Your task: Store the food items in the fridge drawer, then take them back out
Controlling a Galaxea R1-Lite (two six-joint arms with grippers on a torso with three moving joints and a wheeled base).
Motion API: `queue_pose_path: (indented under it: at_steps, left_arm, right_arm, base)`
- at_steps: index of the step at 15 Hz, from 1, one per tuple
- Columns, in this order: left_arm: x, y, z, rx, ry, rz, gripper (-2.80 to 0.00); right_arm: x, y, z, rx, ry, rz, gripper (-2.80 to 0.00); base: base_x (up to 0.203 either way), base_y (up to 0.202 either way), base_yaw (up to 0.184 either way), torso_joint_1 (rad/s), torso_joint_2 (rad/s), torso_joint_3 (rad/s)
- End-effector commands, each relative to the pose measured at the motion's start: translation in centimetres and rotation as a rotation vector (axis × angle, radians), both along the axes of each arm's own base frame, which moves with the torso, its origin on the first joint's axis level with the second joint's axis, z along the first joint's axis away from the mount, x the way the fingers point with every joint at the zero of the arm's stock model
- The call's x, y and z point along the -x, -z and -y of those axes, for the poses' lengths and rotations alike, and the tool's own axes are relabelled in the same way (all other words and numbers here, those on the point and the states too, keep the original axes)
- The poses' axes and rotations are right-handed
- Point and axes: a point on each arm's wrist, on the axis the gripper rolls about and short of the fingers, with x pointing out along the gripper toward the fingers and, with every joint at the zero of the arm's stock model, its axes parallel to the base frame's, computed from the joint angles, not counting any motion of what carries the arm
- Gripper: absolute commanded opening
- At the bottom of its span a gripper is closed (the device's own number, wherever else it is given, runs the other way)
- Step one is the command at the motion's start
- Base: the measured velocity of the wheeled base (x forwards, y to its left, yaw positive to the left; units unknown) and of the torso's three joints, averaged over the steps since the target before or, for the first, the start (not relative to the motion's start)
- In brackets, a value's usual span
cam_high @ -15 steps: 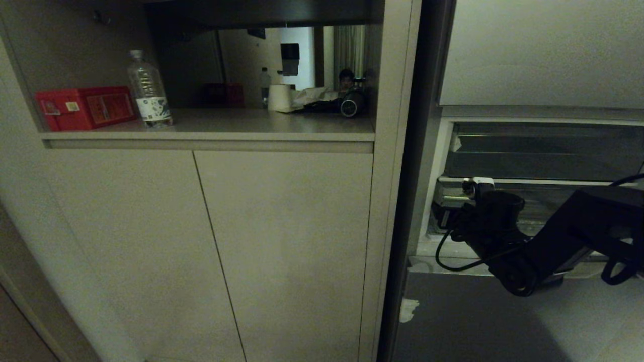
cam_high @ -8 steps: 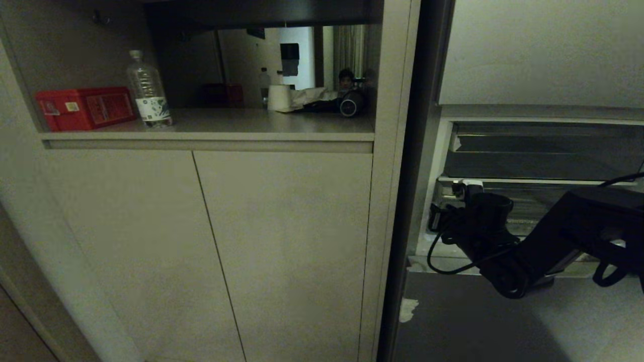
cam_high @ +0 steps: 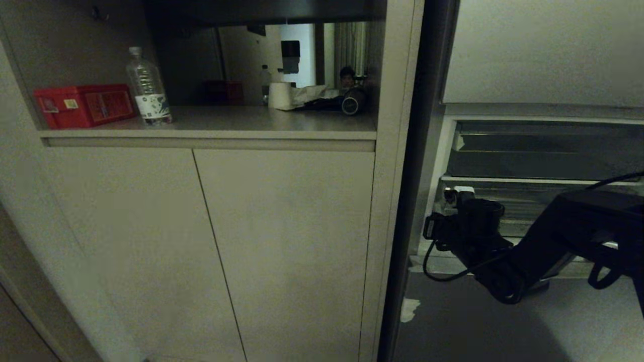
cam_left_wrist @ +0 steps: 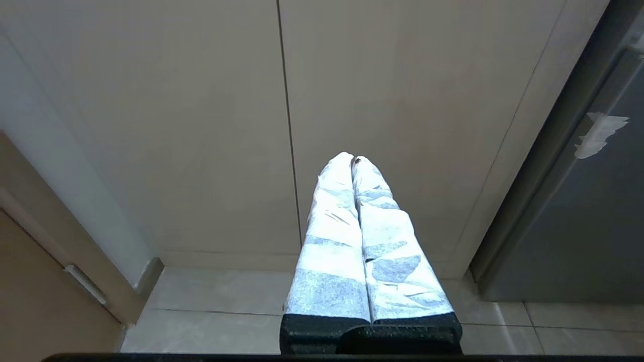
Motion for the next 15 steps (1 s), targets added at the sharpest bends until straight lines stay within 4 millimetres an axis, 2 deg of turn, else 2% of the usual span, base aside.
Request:
queue_pose_path:
  at_steps: [1,4,7,11,12,14,15]
  left_arm:
    - [0.0,0.0,0.0,0.0,-0.002,-0.002,-2.8]
    - [0.0,0.0,0.0,0.0,-0.002,-0.003,-2.8]
    - [0.0,0.0,0.0,0.0,-0.002,-0.003,-2.8]
    - [0.0,0.0,0.0,0.0,-0.002,-0.004,-2.8]
    - [0.0,0.0,0.0,0.0,-0.002,-0.002,-2.8]
    - [0.0,0.0,0.0,0.0,-0.002,-0.003,-2.8]
    - [0.0,0.0,0.0,0.0,-0.002,-0.002,-2.8]
  right_arm:
    - [0.8,-0.9,0.3,-0.005,0.01,0.016,-2.8]
    - [2.3,-1.9,0.7,-0.004,0.011,0.011,-2.8]
    - [2.8,-1.8,1.2,-0.008,0.024,-0.002,-2.8]
    - [4.6,-1.9,2.7,-0.012,0.037,-0.03,-2.8]
    - [4.7,-1.9,2.9,-0.021,0.022,0.019,0.0]
    - [4.7,-0.7,3.4,-0.02,0.015,0.088,0.0]
    - [4.7,0.8,3.8,0.004,0.013,0.058,0.0]
  base:
    - [0.0,0.0,0.0,0.0,0.0,0.0]
    - [0.0,0.0,0.0,0.0,0.0,0.0]
    - [0.0,0.0,0.0,0.0,0.0,0.0]
    - [0.0,0.0,0.0,0.0,0.0,0.0]
    - [0.0,0.0,0.0,0.0,0.0,0.0]
    - [0.0,0.0,0.0,0.0,0.0,0.0]
    - [0.0,0.0,0.0,0.0,0.0,0.0]
